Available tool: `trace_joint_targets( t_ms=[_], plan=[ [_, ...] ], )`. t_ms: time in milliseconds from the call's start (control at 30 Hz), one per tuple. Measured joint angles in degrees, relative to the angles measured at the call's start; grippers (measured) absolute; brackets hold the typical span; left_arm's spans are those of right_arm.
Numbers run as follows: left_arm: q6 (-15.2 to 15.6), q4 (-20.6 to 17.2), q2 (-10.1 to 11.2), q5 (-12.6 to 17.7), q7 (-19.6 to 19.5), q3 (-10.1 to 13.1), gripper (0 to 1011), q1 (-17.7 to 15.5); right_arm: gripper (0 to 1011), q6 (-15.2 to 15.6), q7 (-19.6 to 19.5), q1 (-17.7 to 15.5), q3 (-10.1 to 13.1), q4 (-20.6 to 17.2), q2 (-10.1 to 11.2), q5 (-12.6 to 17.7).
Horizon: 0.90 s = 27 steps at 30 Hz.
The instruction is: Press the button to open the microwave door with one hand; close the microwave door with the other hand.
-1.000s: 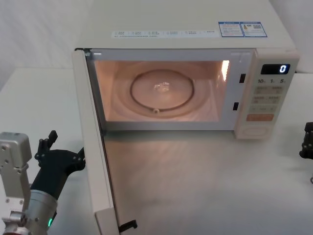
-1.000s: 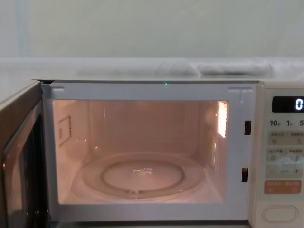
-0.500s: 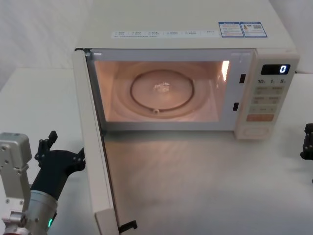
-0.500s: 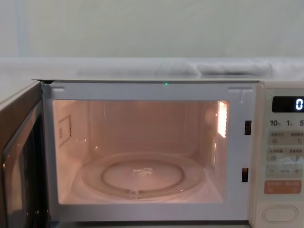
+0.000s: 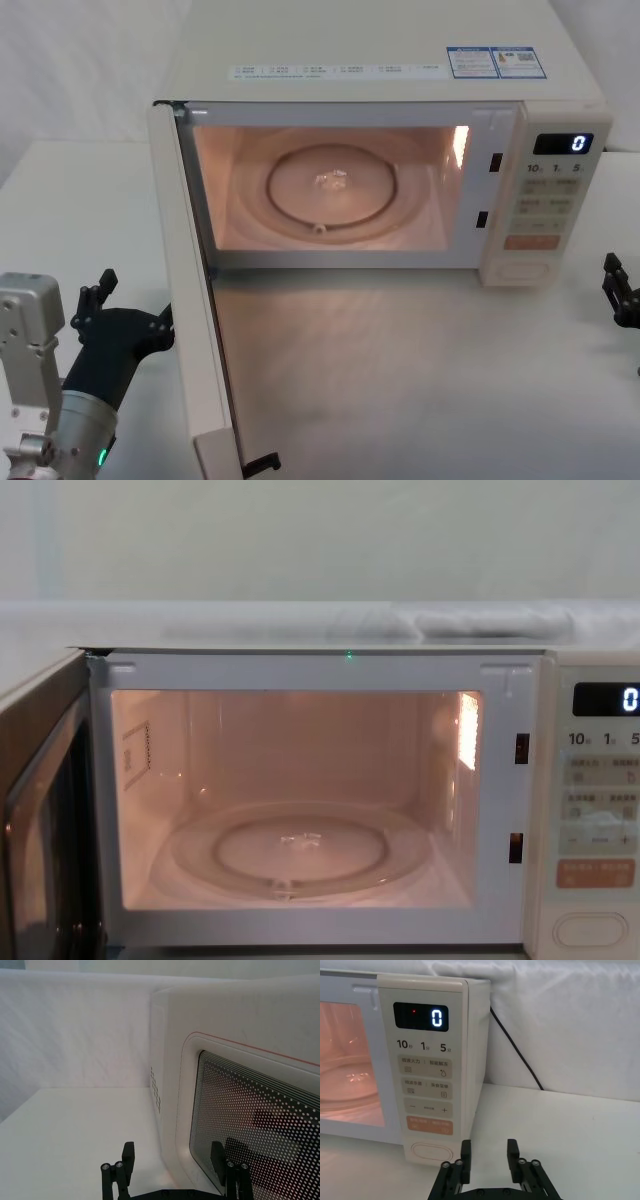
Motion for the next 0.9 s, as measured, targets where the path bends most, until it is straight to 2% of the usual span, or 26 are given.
trace_joint_targets(
  t_ms=[67, 100, 267, 300, 433, 500, 600, 900],
  plan=[
    [0.0, 0.0, 0.0, 0.0, 0.0, 0.0, 1001, 0.0, 481, 0.0, 0.0, 0.0, 0.0, 0.0, 0.0, 0.0],
    [0.0, 0.0, 0.0, 0.0, 0.0, 0.0, 1001, 0.0, 551, 0.0, 0.0, 0.0, 0.0, 0.0, 0.0, 0.0],
    [0.0, 0.0, 0.0, 0.0, 0.0, 0.0, 1001, 0.0, 685, 0.0, 0.0, 0.0, 0.0, 0.0, 0.0, -0.1],
    [0.0, 0.0, 0.0, 0.0, 0.0, 0.0, 1001, 0.0, 753, 0.0, 0.0, 0.0, 0.0, 0.0, 0.0, -0.1],
    [0.0, 0.0, 0.0, 0.0, 0.0, 0.0, 1001, 0.0, 823, 0.0, -0.1, 0.0, 0.0, -0.1, -0.1, -0.1],
    [0.0, 0.0, 0.0, 0.0, 0.0, 0.0, 1001, 0.0, 915, 0.0, -0.1, 0.0, 0.0, -0.1, -0.1, -0.1],
    [0.0, 0.0, 0.0, 0.0, 0.0, 0.0, 1001, 0.0, 989, 0.0, -0.1, 0.0, 0.0, -0.1, -0.1, -0.1],
    [0.0, 0.0, 0.0, 0.0, 0.0, 0.0, 1001, 0.0, 1002, 0.0, -0.1, 0.0, 0.0, -0.1, -0.1, -0.1]
  ],
)
